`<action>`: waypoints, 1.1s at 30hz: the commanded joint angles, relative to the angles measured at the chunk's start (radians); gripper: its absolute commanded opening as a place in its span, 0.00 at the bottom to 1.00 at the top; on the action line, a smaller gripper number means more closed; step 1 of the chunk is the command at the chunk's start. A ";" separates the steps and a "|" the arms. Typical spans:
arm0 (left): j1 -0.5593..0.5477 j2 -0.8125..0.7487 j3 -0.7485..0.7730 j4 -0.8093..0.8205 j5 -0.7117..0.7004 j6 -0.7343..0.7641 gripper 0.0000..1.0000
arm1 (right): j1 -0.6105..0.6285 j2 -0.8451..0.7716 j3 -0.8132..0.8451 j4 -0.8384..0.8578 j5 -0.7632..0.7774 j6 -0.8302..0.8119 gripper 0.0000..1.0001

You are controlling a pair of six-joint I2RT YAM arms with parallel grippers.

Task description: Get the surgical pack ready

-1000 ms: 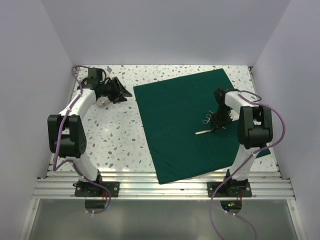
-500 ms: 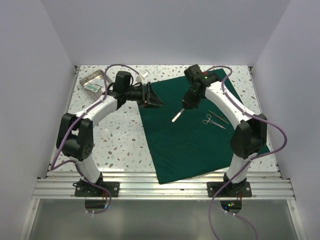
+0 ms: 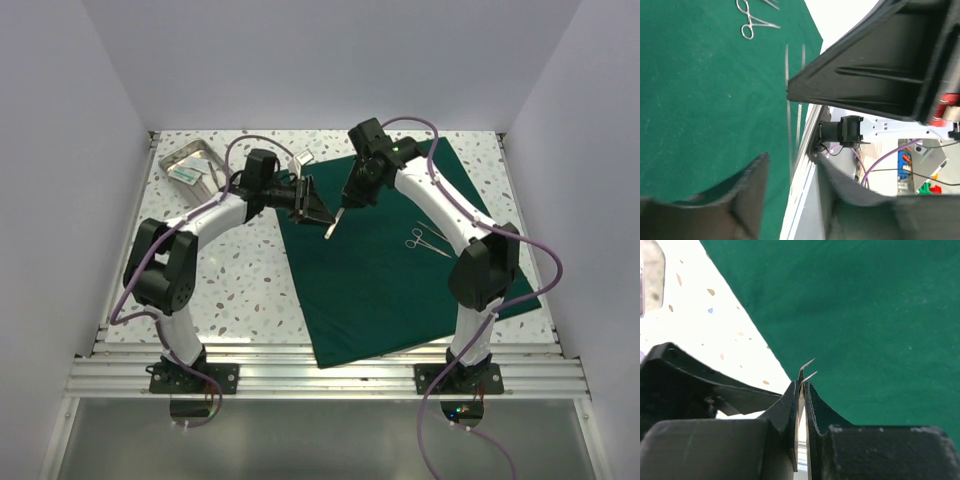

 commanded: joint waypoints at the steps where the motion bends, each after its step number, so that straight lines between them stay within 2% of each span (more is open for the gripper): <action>1: -0.013 0.015 -0.012 0.033 0.035 0.009 0.43 | 0.001 0.003 0.050 0.031 -0.048 -0.025 0.02; 6: -0.013 0.039 0.002 0.039 0.049 0.006 0.33 | 0.005 0.017 0.080 0.025 -0.051 -0.028 0.05; 9: -0.013 0.050 0.016 0.049 0.055 -0.001 0.20 | 0.005 0.029 0.097 0.025 -0.054 -0.033 0.09; 10: -0.011 0.053 0.020 0.045 0.055 -0.001 0.12 | 0.006 0.035 0.100 0.025 -0.052 -0.034 0.13; 11: -0.011 0.056 0.025 0.045 0.055 -0.001 0.07 | 0.006 0.040 0.109 0.014 -0.052 -0.040 0.27; 12: -0.005 0.058 0.032 0.041 0.052 0.000 0.00 | 0.003 0.044 0.116 0.011 -0.046 -0.043 0.34; 13: 0.002 0.058 0.037 0.033 0.040 0.005 0.00 | 0.000 0.053 0.131 -0.004 -0.029 -0.059 0.42; 14: 0.008 0.059 0.046 0.010 0.031 0.018 0.00 | 0.000 0.058 0.139 -0.015 -0.026 -0.068 0.57; 16: 0.048 0.056 0.054 -0.016 0.003 0.031 0.00 | -0.015 0.064 0.149 -0.041 0.026 -0.092 0.70; 17: 0.067 0.053 0.059 -0.046 -0.007 0.035 0.00 | -0.021 0.063 0.146 -0.045 0.044 -0.100 0.85; 19: 0.143 0.050 0.060 -0.080 -0.053 0.048 0.00 | -0.047 0.060 0.140 -0.065 0.083 -0.135 0.99; 21: 0.241 0.045 0.057 -0.129 -0.096 0.051 0.00 | -0.102 0.064 0.120 -0.084 0.066 -0.145 0.99; 24: 0.368 0.038 0.066 -0.168 -0.193 0.052 0.00 | -0.199 0.067 0.056 -0.101 -0.041 -0.151 0.99; 25: 0.384 0.042 0.075 -0.177 -0.231 0.054 0.00 | -0.215 0.066 0.025 -0.099 -0.057 -0.160 0.99; 26: 0.453 0.047 0.106 -0.197 -0.250 0.055 0.00 | -0.239 0.063 0.016 -0.105 -0.057 -0.164 0.99; 30: 0.548 0.097 0.219 -0.263 -0.369 0.057 0.00 | -0.255 0.044 -0.024 -0.081 -0.031 -0.188 0.99; 33: 0.597 0.198 0.325 -0.327 -0.435 0.029 0.00 | -0.258 0.075 -0.013 -0.068 -0.060 -0.201 0.99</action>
